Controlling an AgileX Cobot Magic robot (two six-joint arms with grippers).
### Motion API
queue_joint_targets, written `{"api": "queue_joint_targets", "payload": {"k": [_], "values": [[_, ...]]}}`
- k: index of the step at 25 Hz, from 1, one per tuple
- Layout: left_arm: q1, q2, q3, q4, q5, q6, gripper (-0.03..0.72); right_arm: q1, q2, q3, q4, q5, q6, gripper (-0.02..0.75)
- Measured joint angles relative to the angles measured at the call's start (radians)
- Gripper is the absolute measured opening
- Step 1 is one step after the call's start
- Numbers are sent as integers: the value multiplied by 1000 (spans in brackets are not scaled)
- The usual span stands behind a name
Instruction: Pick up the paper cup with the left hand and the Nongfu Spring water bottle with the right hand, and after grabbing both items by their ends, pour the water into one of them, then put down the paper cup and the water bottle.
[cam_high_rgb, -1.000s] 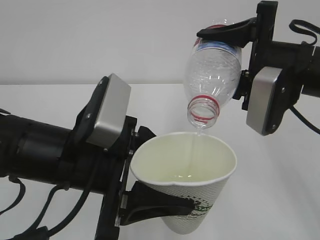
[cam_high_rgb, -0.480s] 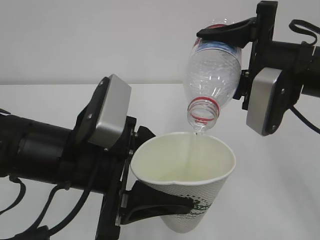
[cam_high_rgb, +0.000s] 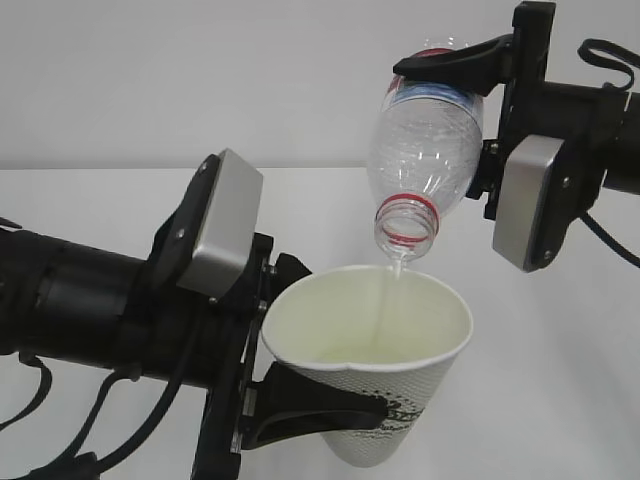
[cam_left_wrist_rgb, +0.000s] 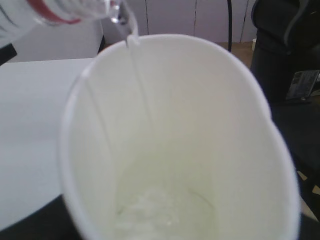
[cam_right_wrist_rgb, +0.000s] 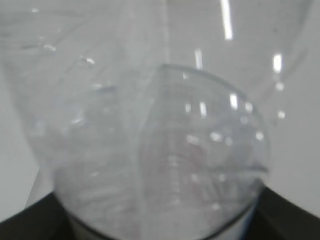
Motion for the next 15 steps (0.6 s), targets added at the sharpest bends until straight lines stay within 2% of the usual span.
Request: {"api": "queue_joint_targets", "payload": {"k": [15], "values": [[-2,0,0,0,4,0,448,0,0,0,8,-1,-5,483]]}}
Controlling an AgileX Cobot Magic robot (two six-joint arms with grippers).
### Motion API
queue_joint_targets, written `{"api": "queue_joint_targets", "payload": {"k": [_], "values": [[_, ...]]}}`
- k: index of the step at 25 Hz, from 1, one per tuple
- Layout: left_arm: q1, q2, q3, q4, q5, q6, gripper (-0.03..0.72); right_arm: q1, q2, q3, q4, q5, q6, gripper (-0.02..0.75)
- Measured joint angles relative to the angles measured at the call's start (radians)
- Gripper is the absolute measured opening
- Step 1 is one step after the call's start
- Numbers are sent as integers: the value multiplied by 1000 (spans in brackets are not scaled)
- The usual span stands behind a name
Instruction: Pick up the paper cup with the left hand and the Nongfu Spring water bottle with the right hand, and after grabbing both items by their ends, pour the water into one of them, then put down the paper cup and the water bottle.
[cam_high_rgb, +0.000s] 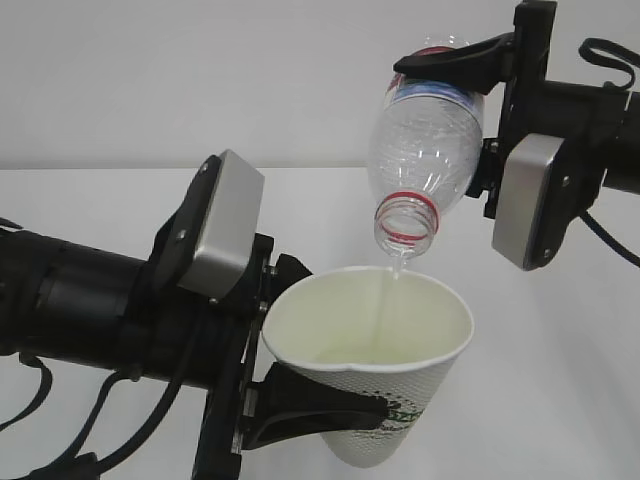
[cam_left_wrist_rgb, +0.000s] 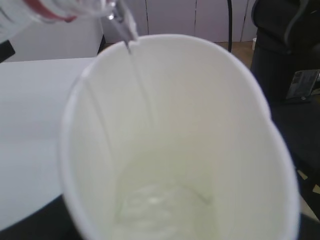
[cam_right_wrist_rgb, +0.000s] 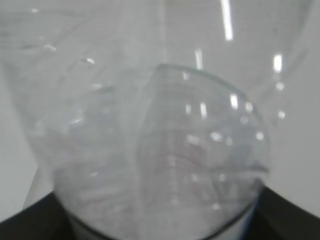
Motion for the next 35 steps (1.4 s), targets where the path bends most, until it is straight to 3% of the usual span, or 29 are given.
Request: {"api": "queue_joint_targets", "payload": {"k": [35], "values": [[-2,0,0,0,7,0,446,0,0,0,29,-5,-21,482]]}}
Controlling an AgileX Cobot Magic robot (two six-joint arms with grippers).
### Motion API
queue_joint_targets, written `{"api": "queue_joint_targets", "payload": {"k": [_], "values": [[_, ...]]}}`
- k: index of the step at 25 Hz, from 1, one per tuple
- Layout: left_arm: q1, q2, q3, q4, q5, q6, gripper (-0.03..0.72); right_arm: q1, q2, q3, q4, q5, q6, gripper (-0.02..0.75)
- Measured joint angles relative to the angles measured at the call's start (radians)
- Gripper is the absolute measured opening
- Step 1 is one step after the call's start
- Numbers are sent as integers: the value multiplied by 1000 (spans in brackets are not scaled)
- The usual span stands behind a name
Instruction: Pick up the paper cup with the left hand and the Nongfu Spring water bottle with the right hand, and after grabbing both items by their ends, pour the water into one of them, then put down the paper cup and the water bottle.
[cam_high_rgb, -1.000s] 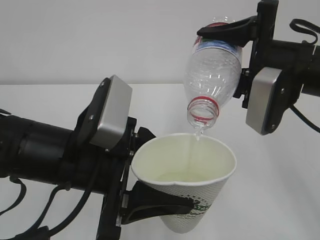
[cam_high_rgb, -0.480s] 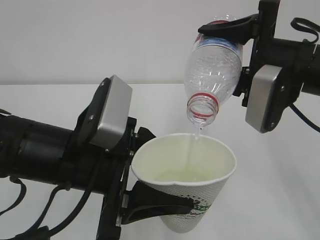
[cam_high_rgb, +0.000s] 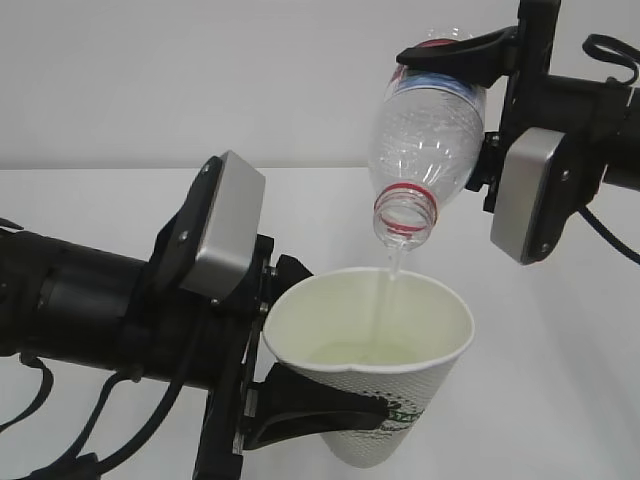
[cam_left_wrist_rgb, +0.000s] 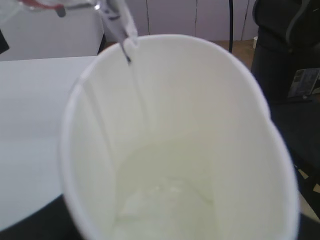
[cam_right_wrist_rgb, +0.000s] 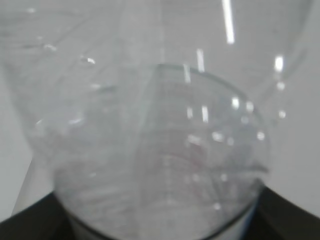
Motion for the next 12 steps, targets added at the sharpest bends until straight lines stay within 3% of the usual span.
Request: {"api": "queue_joint_targets", "payload": {"k": [12], "values": [[0,0,0,-5,2,0,444,0,0,0,1,-1,-3,482]]}}
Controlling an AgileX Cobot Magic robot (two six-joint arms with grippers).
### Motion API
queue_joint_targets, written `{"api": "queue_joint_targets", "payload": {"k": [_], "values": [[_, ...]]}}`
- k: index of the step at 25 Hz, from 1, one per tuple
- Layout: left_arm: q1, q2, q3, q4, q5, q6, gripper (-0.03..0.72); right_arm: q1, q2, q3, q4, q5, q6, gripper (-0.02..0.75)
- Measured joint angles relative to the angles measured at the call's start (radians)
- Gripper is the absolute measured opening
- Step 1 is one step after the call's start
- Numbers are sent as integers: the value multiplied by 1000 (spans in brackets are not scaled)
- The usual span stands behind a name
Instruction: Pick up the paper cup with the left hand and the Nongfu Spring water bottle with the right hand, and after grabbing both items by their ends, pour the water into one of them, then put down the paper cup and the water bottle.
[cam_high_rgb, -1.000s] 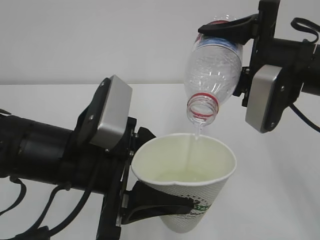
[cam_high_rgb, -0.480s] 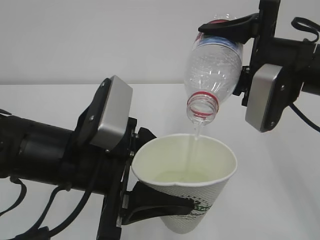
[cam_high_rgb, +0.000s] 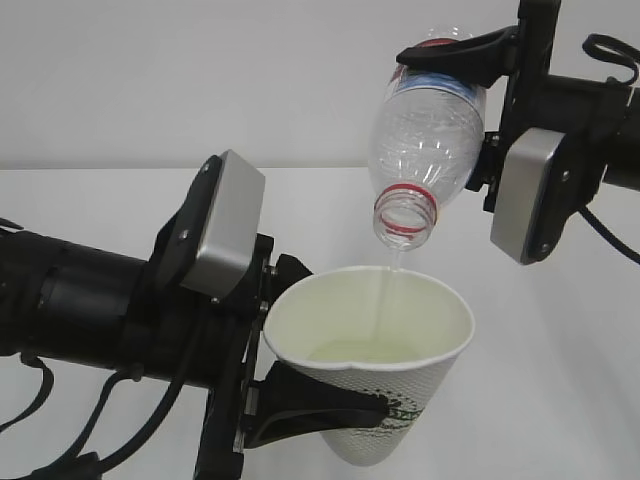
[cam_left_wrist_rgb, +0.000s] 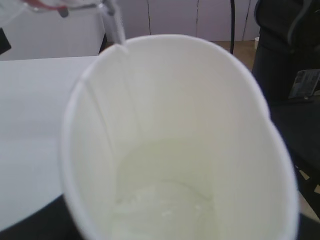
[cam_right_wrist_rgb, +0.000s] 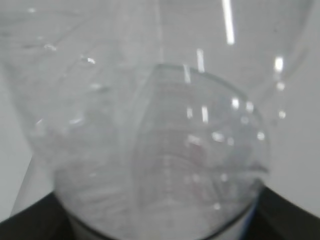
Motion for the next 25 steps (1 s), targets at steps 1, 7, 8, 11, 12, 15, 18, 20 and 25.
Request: {"api": "queue_joint_targets", "payload": {"k": [1,7,8,11,12,15,18,20,25], "values": [[0,0,0,0,0,0,444,0,0,0,0,0,0,482],[0,0,0,0,0,0,444,0,0,0,0,0,-2,482],[0,0,0,0,0,0,444,0,0,0,0,0,-2,482],[0,0,0,0,2,0,444,0,0,0,0,0,-2,482],[0,0,0,0,2,0,444,0,0,0,0,0,-2,482],[0,0,0,0,2,0,444,0,-1,0,0,0,-2,482],[0,0,0,0,2,0,444,0,-2,0,0,0,-2,482],[0,0,0,0,2,0,444,0,-2,0,0,0,-2,482],[0,0,0,0,2,0,444,0,-2,0,0,-1,-2,482]]}}
